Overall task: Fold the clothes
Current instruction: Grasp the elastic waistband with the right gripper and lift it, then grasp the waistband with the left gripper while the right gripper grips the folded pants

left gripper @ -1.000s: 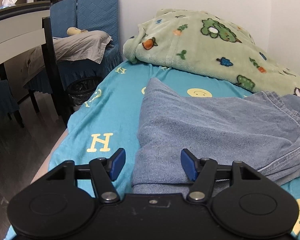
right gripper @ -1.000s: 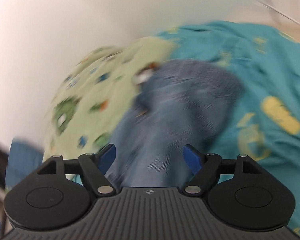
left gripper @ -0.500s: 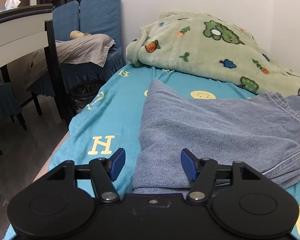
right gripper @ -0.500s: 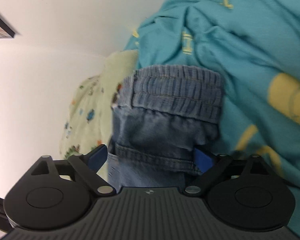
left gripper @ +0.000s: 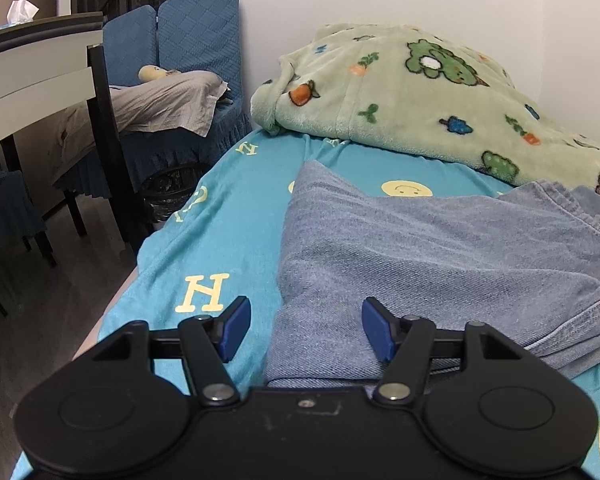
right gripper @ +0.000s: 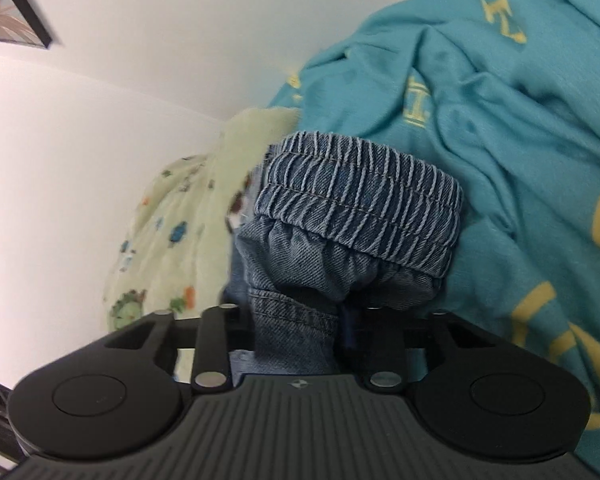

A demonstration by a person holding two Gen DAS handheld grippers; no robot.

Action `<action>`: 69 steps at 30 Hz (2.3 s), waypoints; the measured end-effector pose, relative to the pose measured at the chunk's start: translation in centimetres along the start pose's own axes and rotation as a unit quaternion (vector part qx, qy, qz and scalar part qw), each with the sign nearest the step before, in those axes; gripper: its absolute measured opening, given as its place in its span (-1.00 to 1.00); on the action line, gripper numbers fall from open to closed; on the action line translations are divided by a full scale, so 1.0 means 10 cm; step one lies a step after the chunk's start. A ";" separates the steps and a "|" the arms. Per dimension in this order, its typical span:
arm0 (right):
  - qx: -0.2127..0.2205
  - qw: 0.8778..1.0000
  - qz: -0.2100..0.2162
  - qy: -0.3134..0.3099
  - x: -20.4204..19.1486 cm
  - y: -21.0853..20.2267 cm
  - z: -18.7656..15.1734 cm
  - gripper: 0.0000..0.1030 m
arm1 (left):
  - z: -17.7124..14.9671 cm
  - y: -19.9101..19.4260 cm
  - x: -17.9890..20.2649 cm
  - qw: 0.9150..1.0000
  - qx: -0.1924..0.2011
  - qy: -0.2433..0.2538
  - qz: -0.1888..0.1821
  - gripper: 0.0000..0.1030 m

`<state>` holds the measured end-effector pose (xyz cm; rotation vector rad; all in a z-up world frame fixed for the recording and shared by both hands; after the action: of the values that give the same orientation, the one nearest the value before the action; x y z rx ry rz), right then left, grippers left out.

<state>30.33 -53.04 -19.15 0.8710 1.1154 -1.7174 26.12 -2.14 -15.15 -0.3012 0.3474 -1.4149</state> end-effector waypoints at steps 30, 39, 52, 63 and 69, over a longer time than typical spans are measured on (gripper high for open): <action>0.037 0.805 0.298 -0.511 -2.35 -1.14 -2.06 -0.54 | 0.93 -0.60 -0.52 0.982 0.074 -0.158 -0.067 0.14; -0.093 0.688 0.330 -0.640 -1.89 -1.25 -3.47 -0.57 | 0.88 -0.42 -0.80 0.963 0.033 -0.251 -0.096 0.14; -0.117 0.643 0.382 -0.654 -1.90 -1.59 -3.87 -0.57 | 0.83 -0.49 -0.79 0.956 0.035 -0.269 -0.109 0.15; -0.193 0.638 0.351 -0.657 -1.88 -1.58 -3.85 0.10 | 0.54 -0.53 -0.79 0.957 -0.014 -0.273 -0.098 0.21; -0.229 0.691 0.352 -0.589 -1.73 -1.82 -3.28 0.56 | 0.39 -0.53 -0.68 0.955 -0.021 -0.276 -0.109 0.36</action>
<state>22.66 -13.57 -9.66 -0.2245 0.1762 -0.8848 22.05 3.93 -9.05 -0.7674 -0.1200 -1.4713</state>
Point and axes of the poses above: each gripper's, at about its wrist camera, not at the fingertips, and y roughly the way its jaws point, x to its right, z to its top, the point moved 6 cm from there along y, roughly the way its jaws point, and after that the axes turned 10 degrees about x, right-handed, at the moved point
